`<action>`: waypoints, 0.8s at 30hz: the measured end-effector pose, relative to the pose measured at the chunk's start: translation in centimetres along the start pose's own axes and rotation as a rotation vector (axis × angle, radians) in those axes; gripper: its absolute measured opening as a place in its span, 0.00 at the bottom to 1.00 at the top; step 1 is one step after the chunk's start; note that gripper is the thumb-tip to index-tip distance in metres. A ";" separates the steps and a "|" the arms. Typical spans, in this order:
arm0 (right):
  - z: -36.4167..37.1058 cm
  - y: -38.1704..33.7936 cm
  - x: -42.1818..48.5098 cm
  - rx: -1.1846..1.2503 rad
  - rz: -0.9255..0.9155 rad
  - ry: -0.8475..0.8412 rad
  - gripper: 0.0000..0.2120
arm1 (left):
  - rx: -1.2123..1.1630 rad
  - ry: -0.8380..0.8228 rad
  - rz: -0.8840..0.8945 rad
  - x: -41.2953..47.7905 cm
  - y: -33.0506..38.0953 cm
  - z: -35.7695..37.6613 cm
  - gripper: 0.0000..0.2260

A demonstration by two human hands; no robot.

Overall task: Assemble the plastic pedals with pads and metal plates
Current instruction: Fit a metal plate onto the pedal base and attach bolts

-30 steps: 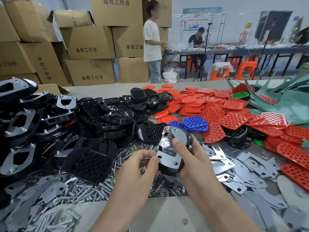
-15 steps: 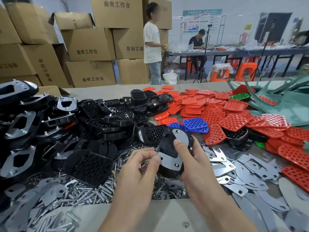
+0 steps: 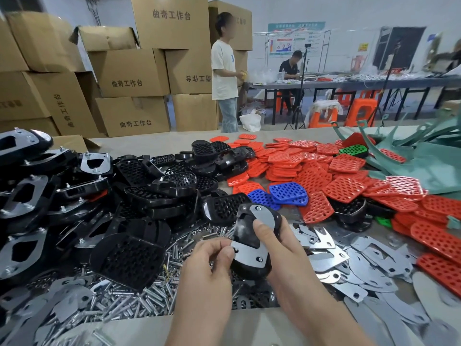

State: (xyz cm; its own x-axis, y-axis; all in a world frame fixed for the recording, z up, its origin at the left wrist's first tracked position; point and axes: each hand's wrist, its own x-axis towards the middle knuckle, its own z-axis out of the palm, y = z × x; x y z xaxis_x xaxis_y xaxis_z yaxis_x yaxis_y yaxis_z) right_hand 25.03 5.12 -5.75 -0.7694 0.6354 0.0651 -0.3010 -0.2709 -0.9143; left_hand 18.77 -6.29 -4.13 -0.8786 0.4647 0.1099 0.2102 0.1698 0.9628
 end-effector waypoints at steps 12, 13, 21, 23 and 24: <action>-0.2 0.4 0.1 -0.021 0.020 -0.119 0.14 | 0.020 0.062 -0.046 -0.2 0.2 0.3 0.08; -0.2 0.4 0.1 -0.006 0.029 -0.138 0.15 | 0.026 0.068 -0.029 -0.2 0.2 0.1 0.08; -0.3 0.4 0.1 0.035 0.076 -0.194 0.25 | 0.089 0.078 0.084 0.2 -0.2 -0.7 0.08; -0.3 0.3 0.0 0.036 0.077 -0.197 0.25 | 0.050 0.087 0.103 0.2 -0.2 -0.5 0.09; -0.3 0.2 0.0 0.033 0.073 -0.203 0.24 | 0.013 0.087 0.110 0.4 -0.2 -0.5 0.12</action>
State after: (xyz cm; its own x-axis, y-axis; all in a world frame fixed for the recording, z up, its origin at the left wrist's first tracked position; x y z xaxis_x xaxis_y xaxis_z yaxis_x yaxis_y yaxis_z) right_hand 25.14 5.25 -6.02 -0.8866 0.4552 0.0818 -0.2563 -0.3363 -0.9062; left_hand 18.17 -6.62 -4.15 -0.8838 0.4037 0.2364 0.3124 0.1331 0.9406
